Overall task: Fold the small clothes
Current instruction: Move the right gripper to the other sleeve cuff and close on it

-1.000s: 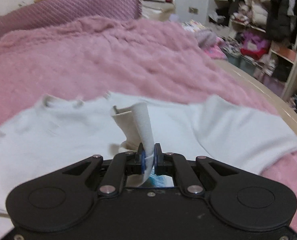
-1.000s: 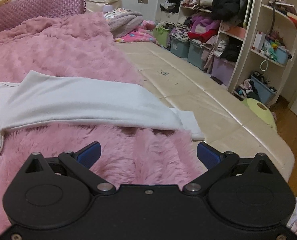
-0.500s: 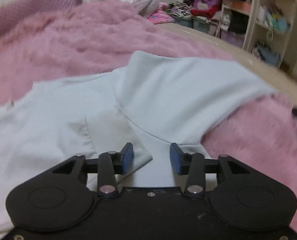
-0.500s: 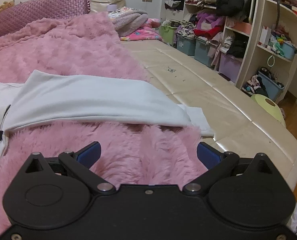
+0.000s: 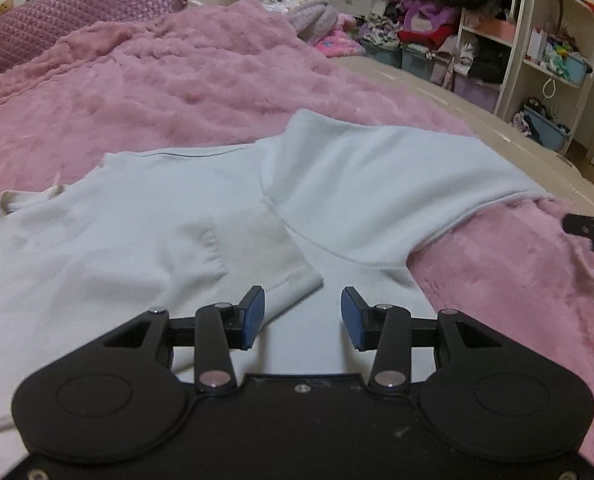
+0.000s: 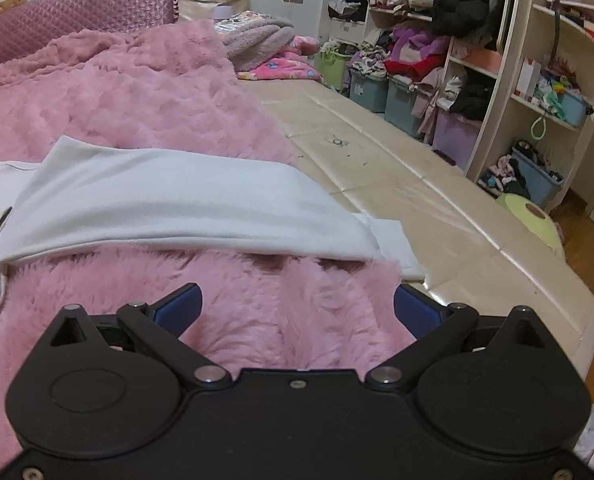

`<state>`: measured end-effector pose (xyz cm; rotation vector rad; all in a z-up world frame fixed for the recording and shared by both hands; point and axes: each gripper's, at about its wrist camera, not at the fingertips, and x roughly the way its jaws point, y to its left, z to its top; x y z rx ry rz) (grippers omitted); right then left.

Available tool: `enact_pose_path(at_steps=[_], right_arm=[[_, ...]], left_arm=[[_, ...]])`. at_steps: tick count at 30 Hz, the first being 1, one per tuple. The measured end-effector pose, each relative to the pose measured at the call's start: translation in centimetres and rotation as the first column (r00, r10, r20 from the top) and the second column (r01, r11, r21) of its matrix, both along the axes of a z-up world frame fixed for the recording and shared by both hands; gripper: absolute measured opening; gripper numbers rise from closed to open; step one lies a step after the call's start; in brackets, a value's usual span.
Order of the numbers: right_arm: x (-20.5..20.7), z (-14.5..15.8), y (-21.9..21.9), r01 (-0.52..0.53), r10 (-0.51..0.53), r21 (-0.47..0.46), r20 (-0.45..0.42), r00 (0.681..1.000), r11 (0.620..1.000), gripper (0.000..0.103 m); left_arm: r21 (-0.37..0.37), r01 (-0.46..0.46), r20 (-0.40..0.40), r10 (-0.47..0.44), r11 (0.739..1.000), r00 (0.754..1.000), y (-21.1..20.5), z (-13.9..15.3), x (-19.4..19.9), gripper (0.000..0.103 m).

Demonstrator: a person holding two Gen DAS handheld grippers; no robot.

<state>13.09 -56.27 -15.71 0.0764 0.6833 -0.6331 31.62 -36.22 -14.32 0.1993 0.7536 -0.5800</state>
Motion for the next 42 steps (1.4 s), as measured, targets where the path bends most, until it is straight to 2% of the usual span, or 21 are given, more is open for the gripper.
enact_pose_path(at_steps=[2, 5, 9, 11, 13, 14, 15, 17, 18, 20, 22, 24, 25, 26, 27, 28, 29, 32, 36, 40, 42], right_arm=[[-0.1, 0.3, -0.4, 0.021, -0.021, -0.013, 0.014, 1.000, 1.000, 0.100], [-1.0, 0.8, -3.0, 0.042, -0.048, 0.064, 0.089, 0.995, 0.997, 0.100], [-1.9, 0.3, -9.1, 0.203, -0.235, 0.214, 0.131, 0.963, 0.955, 0.098], [-2.4, -0.4, -12.7, 0.232, -0.308, 0.361, 0.168, 0.936, 0.903, 0.093], [-2.6, -1.9, -16.2, 0.264, -0.407, 0.551, 0.153, 0.901, 0.792, 0.092], [-2.5, -2.9, -17.8, 0.298, -0.461, 0.615, 0.121, 0.879, 0.730, 0.092], [-2.4, -3.7, -18.8, 0.332, -0.502, 0.641, 0.098, 0.859, 0.692, 0.091], [-1.5, -5.1, -20.3, 0.385, -0.534, 0.631, 0.056, 0.843, 0.674, 0.090], [-0.9, -5.8, -20.9, 0.391, -0.531, 0.626, 0.043, 0.846, 0.674, 0.086], [0.0, -7.0, -21.9, 0.416, -0.554, 0.629, 0.029, 0.832, 0.657, 0.085], [0.9, -6.8, -22.2, 0.422, -0.566, 0.602, 0.060, 0.822, 0.677, 0.085], [2.3, -6.7, -22.3, 0.426, -0.547, 0.577, 0.043, 0.836, 0.697, 0.083], [3.1, -6.6, -22.3, 0.446, -0.543, 0.546, 0.020, 0.840, 0.709, 0.077], [3.7, -6.4, -22.1, 0.451, -0.529, 0.510, 0.009, 0.849, 0.732, 0.036], [4.0, -6.2, -22.0, 0.436, -0.503, 0.489, 0.005, 0.864, 0.755, 0.011], [4.2, -6.1, -21.8, 0.410, -0.480, 0.489, 0.021, 0.877, 0.770, 0.010], [4.1, -5.7, -21.4, 0.403, -0.477, 0.477, 0.040, 0.878, 0.781, 0.010], [3.9, -4.0, -19.9, 0.397, -0.455, 0.377, 0.076, 0.887, 0.837, 0.010], [4.3, -0.3, -16.3, 0.291, -0.335, 0.243, 0.160, 0.929, 0.925, 0.010], [4.4, 3.9, -12.2, 0.143, -0.222, 0.278, 0.276, 0.935, 0.950, 0.010], [5.2, 5.8, -9.4, 0.076, -0.157, 0.259, 0.308, 0.938, 0.963, 0.010]], left_arm=[[-0.004, -0.019, -0.007, 0.019, 1.000, 1.000, 1.9, 0.7, -1.6, 0.044], [0.002, -0.072, -0.029, 0.072, 0.997, 0.997, 6.5, 1.6, -5.1, 0.044], [0.057, -0.192, -0.046, 0.195, 0.980, 0.980, 13.7, 2.4, -9.6, 0.046], [0.098, -0.274, -0.056, 0.280, 0.957, 0.958, 17.6, 2.9, -11.9, 0.046], [0.149, -0.339, -0.034, 0.347, 0.929, 0.937, 20.6, 3.5, -13.9, 0.046], [0.186, -0.376, -0.009, 0.385, 0.907, 0.923, 22.1, 4.0, -15.2, 0.046], [0.210, -0.408, 0.007, 0.416, 0.888, 0.909, 23.1, 4.4, -16.0, 0.046], [0.205, -0.489, 0.009, 0.498, 0.848, 0.867, 25.0, 5.2, -17.8, 0.047], [0.172, -0.515, -0.013, 0.525, 0.840, 0.851, 25.8, 5.4, -18.8, 0.048], [0.135, -0.539, -0.044, 0.548, 0.831, 0.835, 26.3, 5.1, -20.1, 0.048], [0.168, -0.561, -0.019, 0.572, 0.811, 0.820, 25.7, 4.1, -20.9, 0.048], [0.227, -0.587, 0.024, 0.597, 0.778, 0.802, 25.4, 2.9, -21.1, 0.048], [0.246, -0.600, 0.033, 0.612, 0.761, 0.790, 25.5, 2.3, -20.9, 0.048], [0.259, -0.616, 0.029, 0.632, 0.744, 0.775, 25.6, 1.7, -20.4, 0.048], [0.258, -0.627, 0.025, 0.643, 0.735, 0.765, 26.0, 1.3, -20.0, 0.048], [0.260, -0.643, 0.030, 0.659, 0.721, 0.751, 26.3, 1.1, -19.7, 0.048], [0.279, -0.666, 0.044, 0.683, 0.692, 0.729, 26.7, 0.8, -18.8, 0.048], [0.317, -0.748, 0.118, 0.759, 0.583, 0.641, 28.8, 0.9, -16.2, 0.048], [0.265, -0.796, 0.182, 0.782, 0.545, 0.596, 30.8, 1.5, -12.2, 0.049], [0.254, -0.811, 0.183, 0.798, 0.527, 0.575, 32.5, 1.2, -8.0, 0.049], [0.226, -0.829, 0.169, 0.817, 0.512, 0.551, 33.4, 1.4, -7.1, 0.049]])
